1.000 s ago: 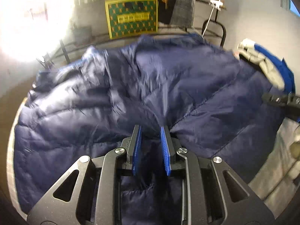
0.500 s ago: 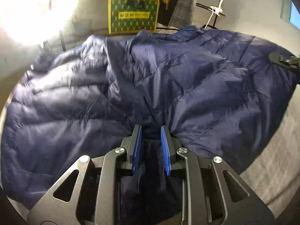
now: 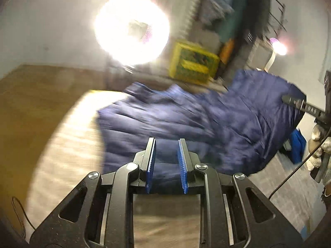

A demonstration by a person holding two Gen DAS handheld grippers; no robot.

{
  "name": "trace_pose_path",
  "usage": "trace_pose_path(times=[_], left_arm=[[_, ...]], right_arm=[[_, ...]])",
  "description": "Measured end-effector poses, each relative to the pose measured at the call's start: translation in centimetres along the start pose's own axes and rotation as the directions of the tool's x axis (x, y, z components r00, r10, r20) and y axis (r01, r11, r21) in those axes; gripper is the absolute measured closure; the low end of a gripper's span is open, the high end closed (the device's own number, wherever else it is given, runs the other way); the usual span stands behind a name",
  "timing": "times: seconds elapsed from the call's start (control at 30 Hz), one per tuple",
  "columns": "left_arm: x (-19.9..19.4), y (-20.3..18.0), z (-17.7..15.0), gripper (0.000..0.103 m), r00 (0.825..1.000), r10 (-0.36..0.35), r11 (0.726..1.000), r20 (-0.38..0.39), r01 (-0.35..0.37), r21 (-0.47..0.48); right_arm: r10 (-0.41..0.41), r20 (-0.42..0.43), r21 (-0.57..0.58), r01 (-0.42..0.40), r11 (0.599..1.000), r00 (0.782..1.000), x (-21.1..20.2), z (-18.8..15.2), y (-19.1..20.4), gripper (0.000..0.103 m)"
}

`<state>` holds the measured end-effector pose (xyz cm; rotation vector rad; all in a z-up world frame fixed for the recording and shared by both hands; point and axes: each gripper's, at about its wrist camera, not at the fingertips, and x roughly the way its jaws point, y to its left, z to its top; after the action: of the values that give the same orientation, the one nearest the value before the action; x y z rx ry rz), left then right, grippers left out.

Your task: Fold large clothes

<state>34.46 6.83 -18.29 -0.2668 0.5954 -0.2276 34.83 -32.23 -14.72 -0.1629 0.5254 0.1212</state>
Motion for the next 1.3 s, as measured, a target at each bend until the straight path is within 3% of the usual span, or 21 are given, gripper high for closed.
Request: trace_pose_path(times=[0.17,0.37,0.53,0.67,0.73,0.8,0.93,1.03,1.1,1.17,1.23,1.3], left_arm=[[-4.5,5.5,-2.5,0.083,0.994,0.076,0.994,0.078,-0.07,-0.079],[-4.3,8.4,-6.4,0.083,0.998,0.049,0.984,0.037,-0.041,-0.173],[-5.1,9.4,-7.4,0.083,0.996,0.076,0.979,0.047,-0.066,-0.19],[-6.6,10.5,-7.6,0.083,0.991,0.113,0.973,0.077,-0.094,-0.209],[-6.8,11.0,-7.6,0.083,0.99,0.116,0.972,0.076,-0.097,-0.214],[-7.0,11.7,-7.8,0.083,0.989,0.123,0.969,0.076,-0.103,-0.223],[-6.9,12.6,-7.9,0.083,0.99,0.119,0.963,0.073,-0.097,-0.251],[-6.8,12.9,-7.9,0.083,0.991,0.117,0.962,0.069,-0.095,-0.256],[-6.7,13.0,-7.8,0.083,0.991,0.115,0.961,0.069,-0.093,-0.26],[-6.6,13.1,-7.8,0.083,0.992,0.107,0.959,0.073,-0.083,-0.271],[-6.4,13.1,-8.0,0.083,0.993,0.094,0.958,0.07,-0.072,-0.276],[-5.9,13.0,-7.9,0.083,0.995,0.084,0.96,0.055,-0.066,-0.271]], right_arm=[[0.055,0.002,-0.102,-0.054,0.993,0.999,1.2,1.0,6.2,0.091],[0.145,-0.05,-0.234,-0.153,0.96,0.988,4.2,0.8,14.9,0.091],[0.24,-0.156,-0.342,-0.28,0.897,0.958,8.1,-1.8,25.1,0.091],[0.247,-0.264,-0.451,-0.346,0.823,0.932,11.9,-6.3,33.4,0.092],[0.228,-0.298,-0.493,-0.354,0.795,0.927,13.1,-8.4,35.6,0.092],[0.196,-0.295,-0.543,-0.333,0.771,0.935,13.7,-10.1,37.1,0.092],[0.186,-0.344,-0.514,-0.351,0.783,0.92,15.3,-11.2,36.8,0.091],[0.206,-0.367,-0.51,-0.381,0.771,0.907,15.7,-11.5,36.4,0.089],[0.292,-0.398,-0.458,-0.464,0.758,0.87,15.2,-10.9,35.5,0.07],[0.396,-0.434,-0.369,-0.56,0.742,0.81,14.2,-9.8,34.4,0.056],[0.503,-0.432,-0.255,-0.636,0.728,0.749,13.0,-9.0,32.1,0.053],[0.574,-0.405,-0.161,-0.673,0.722,0.712,11.8,-8.3,29.4,0.053]])
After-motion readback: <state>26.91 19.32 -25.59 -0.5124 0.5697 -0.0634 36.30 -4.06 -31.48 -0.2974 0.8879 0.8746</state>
